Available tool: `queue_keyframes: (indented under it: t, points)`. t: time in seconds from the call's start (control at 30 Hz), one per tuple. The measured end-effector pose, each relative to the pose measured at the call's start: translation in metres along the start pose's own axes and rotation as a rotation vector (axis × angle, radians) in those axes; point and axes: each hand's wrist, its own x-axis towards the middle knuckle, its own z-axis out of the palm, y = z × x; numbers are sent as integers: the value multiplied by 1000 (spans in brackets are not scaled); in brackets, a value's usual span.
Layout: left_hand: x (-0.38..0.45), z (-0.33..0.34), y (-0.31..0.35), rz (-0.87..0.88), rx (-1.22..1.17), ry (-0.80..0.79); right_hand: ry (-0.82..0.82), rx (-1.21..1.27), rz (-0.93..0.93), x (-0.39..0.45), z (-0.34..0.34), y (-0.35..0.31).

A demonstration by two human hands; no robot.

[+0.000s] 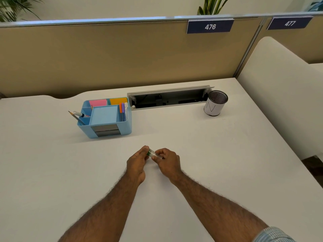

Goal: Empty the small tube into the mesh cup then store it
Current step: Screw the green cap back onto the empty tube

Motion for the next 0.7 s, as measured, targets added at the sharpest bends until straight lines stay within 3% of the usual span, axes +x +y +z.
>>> queue_keyframes:
  t: [0.4,0.6,0.7]
  points:
    - [1,4,15,22,-70,-104,-77,259,154,3,-4,-17]
    - [3,-1,13,40,-15,-130,-248,502,305,2,-6,-15]
    - [3,-6,15,69,117,-130,-336,426,303,5,-5,-15]
